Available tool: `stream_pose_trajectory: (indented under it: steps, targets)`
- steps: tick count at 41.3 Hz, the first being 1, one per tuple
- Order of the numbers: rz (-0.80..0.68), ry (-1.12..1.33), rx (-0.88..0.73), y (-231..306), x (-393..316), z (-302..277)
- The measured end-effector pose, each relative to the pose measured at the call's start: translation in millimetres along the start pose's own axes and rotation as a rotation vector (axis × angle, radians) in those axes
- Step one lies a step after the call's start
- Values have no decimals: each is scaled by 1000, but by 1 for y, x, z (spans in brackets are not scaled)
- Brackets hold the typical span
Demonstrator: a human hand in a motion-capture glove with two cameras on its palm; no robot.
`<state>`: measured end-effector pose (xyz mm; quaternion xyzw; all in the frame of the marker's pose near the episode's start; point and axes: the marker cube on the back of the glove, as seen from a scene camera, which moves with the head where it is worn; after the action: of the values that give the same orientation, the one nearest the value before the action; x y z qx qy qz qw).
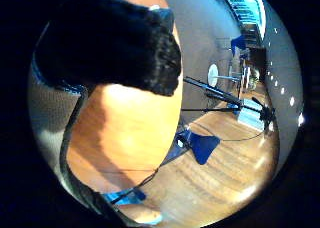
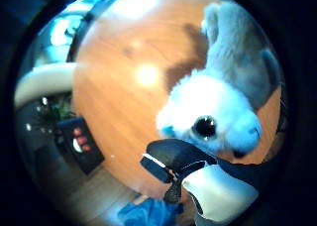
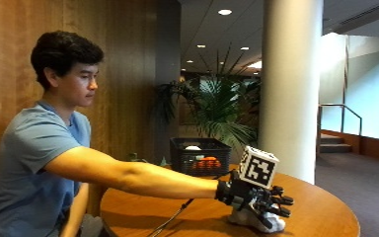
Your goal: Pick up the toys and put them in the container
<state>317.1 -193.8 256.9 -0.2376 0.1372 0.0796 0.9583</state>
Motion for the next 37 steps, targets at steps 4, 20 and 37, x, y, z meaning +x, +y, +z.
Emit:
stream_pose_trajectory:
  steps: [4, 20, 37]
  targets:
    - [-15, -90, -27, -6, -7, 12]
    - [-86, -128, 13, -2, -32, 26]
    - [147, -57, 298, 27, -67, 24]
